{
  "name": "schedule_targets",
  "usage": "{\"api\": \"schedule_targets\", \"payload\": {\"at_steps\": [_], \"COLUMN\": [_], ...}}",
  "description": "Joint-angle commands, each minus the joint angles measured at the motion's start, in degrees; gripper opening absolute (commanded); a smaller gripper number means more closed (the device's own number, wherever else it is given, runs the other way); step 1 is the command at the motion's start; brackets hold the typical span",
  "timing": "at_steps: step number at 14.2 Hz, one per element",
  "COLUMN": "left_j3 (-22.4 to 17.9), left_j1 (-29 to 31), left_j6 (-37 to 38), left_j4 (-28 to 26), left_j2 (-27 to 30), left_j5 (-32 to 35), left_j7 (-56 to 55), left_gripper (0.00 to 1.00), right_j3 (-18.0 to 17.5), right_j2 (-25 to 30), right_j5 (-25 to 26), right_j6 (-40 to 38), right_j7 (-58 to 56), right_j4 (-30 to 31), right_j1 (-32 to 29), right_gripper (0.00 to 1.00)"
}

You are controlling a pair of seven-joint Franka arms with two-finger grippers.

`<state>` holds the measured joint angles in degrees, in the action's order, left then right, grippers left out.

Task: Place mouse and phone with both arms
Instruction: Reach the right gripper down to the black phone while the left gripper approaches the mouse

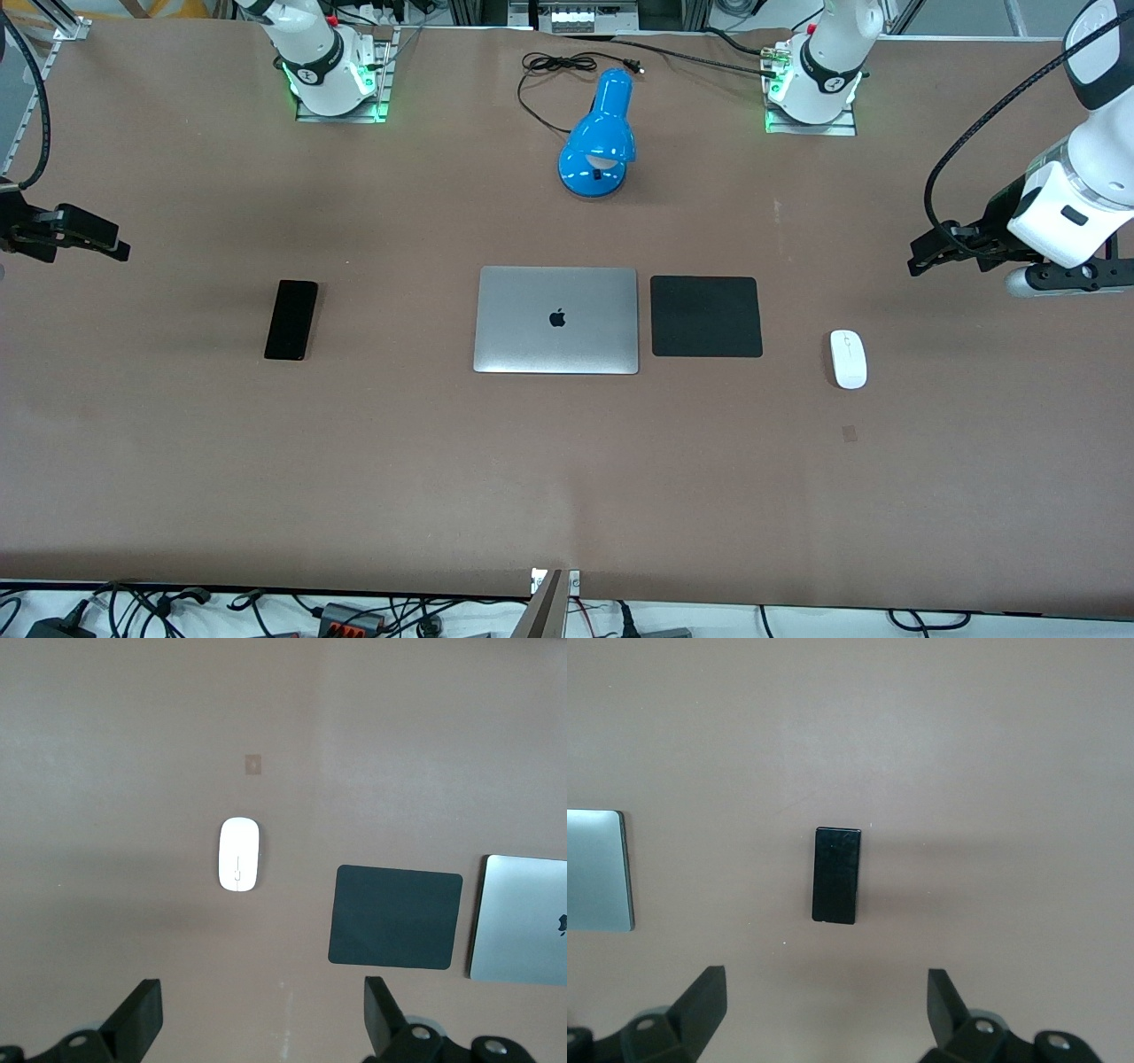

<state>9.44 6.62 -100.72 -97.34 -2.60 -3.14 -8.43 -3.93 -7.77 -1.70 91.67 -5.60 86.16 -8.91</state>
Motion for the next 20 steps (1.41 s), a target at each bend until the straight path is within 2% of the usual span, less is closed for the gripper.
{"api": "schedule_targets", "payload": {"at_steps": [1, 12, 16, 17, 18, 20], "left_j3": [0.58, 0.58, 0.66, 0.67, 0.93, 1.72], "left_j1": [0.24, 0.24, 0.24, 0.15, -0.11, -0.2], "left_j6": [-0.18, -0.26, -0.09, 0.08, 0.43, 0.53], "left_j4": [0.05, 0.14, 0.14, 0.14, 0.14, 0.22], "left_j2": [0.49, 0.4, 0.31, 0.31, 0.31, 0.4], "left_j5": [0.94, 1.21, 1.56, 3.39, 6.19, 6.83], "left_j7": [-0.01, 0.08, 0.08, 0.17, 0.17, 0.26], "left_gripper": [1.0, 1.0, 1.0, 1.0, 1.0, 1.0], "right_j3": [-0.55, -0.46, -0.46, -0.38, -0.2, -0.02], "right_j2": [-0.14, -0.31, -3.82, -5.05, -6.8, -11.36], "right_j5": [0.3, 0.3, 0.56, 0.56, 0.82, 1.0], "right_j6": [-0.44, -0.44, -1.4, -2.1, -2.8, -2.38], "right_j7": [-0.03, 0.15, 0.15, 0.24, 0.15, 0.41], "right_j4": [-0.65, -0.65, 0.23, 0.23, 0.23, 0.76], "right_j1": [-0.32, -0.67, -0.93, -1.11, -1.11, -2.07], "right_gripper": [1.0, 1.0, 1.0, 1.0, 1.0, 1.0]}}
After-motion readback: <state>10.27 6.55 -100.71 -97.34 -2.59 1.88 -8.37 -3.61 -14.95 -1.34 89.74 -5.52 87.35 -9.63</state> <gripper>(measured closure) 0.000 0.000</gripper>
